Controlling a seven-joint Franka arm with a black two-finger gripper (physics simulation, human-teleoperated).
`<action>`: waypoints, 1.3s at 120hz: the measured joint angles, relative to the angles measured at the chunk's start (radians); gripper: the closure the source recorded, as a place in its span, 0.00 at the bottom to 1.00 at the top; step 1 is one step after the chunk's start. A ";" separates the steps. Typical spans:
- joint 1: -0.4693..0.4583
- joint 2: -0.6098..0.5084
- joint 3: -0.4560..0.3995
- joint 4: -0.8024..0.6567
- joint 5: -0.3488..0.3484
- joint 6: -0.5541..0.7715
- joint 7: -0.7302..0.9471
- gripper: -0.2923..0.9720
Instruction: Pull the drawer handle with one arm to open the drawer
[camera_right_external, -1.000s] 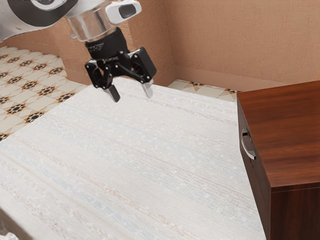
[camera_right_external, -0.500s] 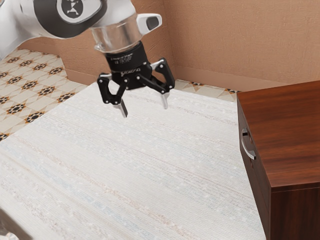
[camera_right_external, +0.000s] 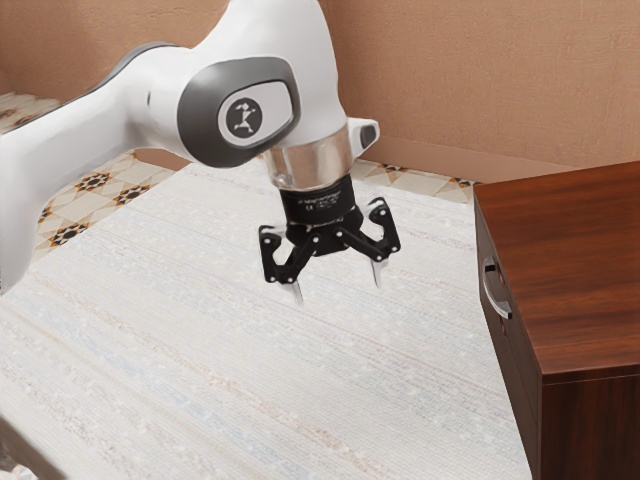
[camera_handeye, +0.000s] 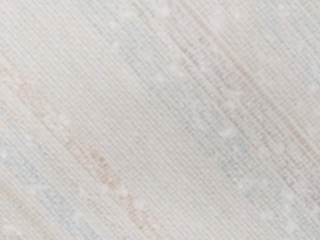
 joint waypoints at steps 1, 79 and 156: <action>-0.001 0.000 0.000 -0.005 0.000 0.006 -0.002 0.23; -0.021 0.071 -0.025 -0.083 -0.094 0.346 0.019 0.23; -0.023 0.080 -0.046 -0.116 -0.164 0.494 0.093 0.23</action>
